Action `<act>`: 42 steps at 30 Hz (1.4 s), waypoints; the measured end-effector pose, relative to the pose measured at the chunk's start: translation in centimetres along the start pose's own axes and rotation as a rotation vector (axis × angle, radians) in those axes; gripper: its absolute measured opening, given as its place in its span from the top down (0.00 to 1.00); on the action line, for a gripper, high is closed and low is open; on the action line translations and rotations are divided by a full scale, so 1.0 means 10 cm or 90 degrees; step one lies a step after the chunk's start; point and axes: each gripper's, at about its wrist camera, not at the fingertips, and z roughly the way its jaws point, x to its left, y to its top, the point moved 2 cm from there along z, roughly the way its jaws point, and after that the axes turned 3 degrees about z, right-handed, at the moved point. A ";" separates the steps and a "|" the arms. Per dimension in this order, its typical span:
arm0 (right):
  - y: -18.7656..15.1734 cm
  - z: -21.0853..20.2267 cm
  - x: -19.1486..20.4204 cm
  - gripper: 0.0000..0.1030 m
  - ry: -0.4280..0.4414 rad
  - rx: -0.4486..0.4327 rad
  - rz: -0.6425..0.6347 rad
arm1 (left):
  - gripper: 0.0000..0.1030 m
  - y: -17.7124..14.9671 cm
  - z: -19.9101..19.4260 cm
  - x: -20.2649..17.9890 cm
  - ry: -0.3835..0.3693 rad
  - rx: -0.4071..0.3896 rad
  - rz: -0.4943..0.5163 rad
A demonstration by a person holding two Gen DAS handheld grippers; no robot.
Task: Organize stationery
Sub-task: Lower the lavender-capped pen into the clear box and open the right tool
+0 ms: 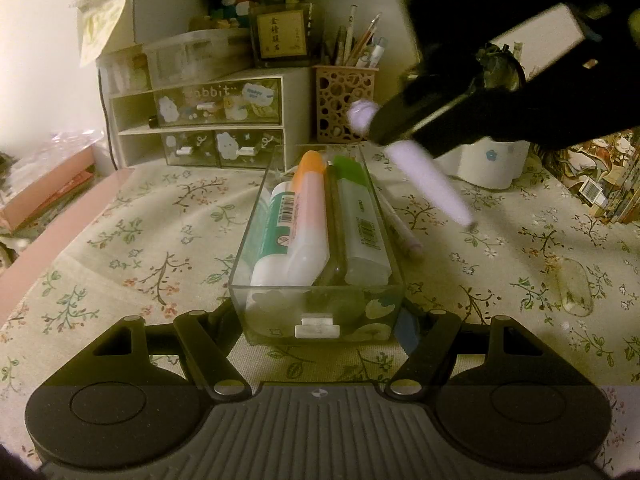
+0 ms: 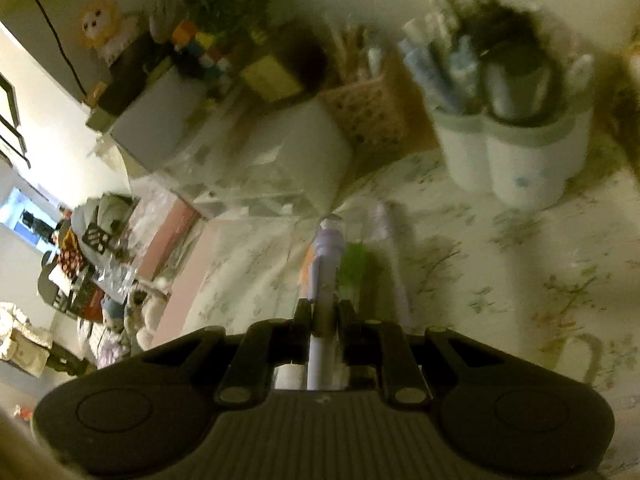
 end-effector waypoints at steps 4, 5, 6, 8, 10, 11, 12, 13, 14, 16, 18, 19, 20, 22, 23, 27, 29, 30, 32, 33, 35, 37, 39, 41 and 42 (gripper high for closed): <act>0.03 0.11 0.08 0.87 0.009 0.029 -0.003 | 0.30 0.00 0.00 0.00 0.000 0.000 0.000; 0.04 0.14 0.10 0.87 0.014 0.035 -0.003 | 0.30 0.00 0.00 0.00 0.000 0.000 0.000; 0.04 0.16 0.11 0.87 0.019 0.041 -0.002 | 0.30 0.00 0.00 0.00 0.000 0.000 0.000; 0.03 0.19 0.14 0.87 0.029 0.048 -0.008 | 0.30 0.00 0.00 0.00 0.000 0.000 0.001; 0.02 0.22 0.17 0.87 0.037 0.054 -0.014 | 0.30 0.00 0.00 0.01 -0.003 0.000 0.001; 0.02 0.24 0.18 0.87 0.042 0.056 -0.015 | 0.30 0.00 0.00 0.01 -0.004 -0.001 0.000; 0.02 0.27 0.18 0.87 0.047 0.060 -0.009 | 0.30 0.00 0.00 0.01 -0.005 -0.001 0.000; 0.01 0.28 0.18 0.87 0.050 0.065 -0.006 | 0.30 0.00 0.00 0.01 -0.004 -0.001 0.000; 0.00 0.30 0.19 0.87 0.054 0.068 -0.006 | 0.30 0.00 0.00 0.01 -0.004 -0.001 0.001; -0.01 0.32 0.22 0.87 0.059 0.073 -0.009 | 0.30 0.00 0.00 0.01 -0.004 -0.001 0.001; -0.01 0.34 0.23 0.87 0.062 0.073 -0.010 | 0.30 0.00 0.00 0.01 -0.004 -0.001 0.003; 0.00 0.35 0.22 0.87 0.065 0.074 -0.004 | 0.30 0.00 0.00 0.01 -0.004 -0.001 0.003; 0.00 0.37 0.21 0.87 0.073 0.079 0.005 | 0.30 0.00 0.00 0.00 -0.004 -0.001 0.004; 0.00 0.38 0.22 0.87 0.070 0.075 0.007 | 0.30 0.00 0.00 0.00 -0.005 -0.001 0.004; -0.01 0.38 0.23 0.87 0.063 0.072 0.003 | 0.30 0.00 0.00 0.00 -0.006 -0.001 0.005; -0.03 0.41 0.27 0.87 0.036 0.072 -0.015 | 0.30 0.00 0.01 0.00 -0.008 -0.001 0.007; -0.01 0.38 0.26 0.87 0.039 0.059 -0.012 | 0.30 0.01 0.01 0.00 -0.008 -0.002 0.008; 0.00 0.36 0.25 0.87 0.039 0.051 -0.006 | 0.30 0.00 0.01 0.00 -0.008 -0.002 0.008; 0.03 0.32 0.22 0.87 0.035 0.032 0.004 | 0.30 0.00 0.01 0.00 -0.009 -0.002 0.007; 0.03 0.32 0.19 0.87 0.030 0.029 0.011 | 0.30 0.00 0.01 0.00 -0.009 -0.002 0.007; 0.05 0.31 0.15 0.87 0.019 0.023 0.022 | 0.30 0.00 0.01 0.00 -0.009 -0.002 0.007; 0.06 0.29 0.13 0.87 0.024 0.016 0.034 | 0.30 0.00 0.01 0.00 -0.010 -0.002 0.007; 0.07 0.28 0.15 0.87 0.021 0.013 0.034 | 0.30 0.00 0.01 0.00 -0.009 -0.002 0.007; 0.08 0.32 0.19 0.87 0.013 0.024 0.022 | 0.30 0.00 0.01 0.00 -0.009 -0.002 0.007; 0.09 0.35 0.21 0.87 0.010 0.033 0.016 | 0.30 0.00 0.01 0.00 -0.009 -0.002 0.007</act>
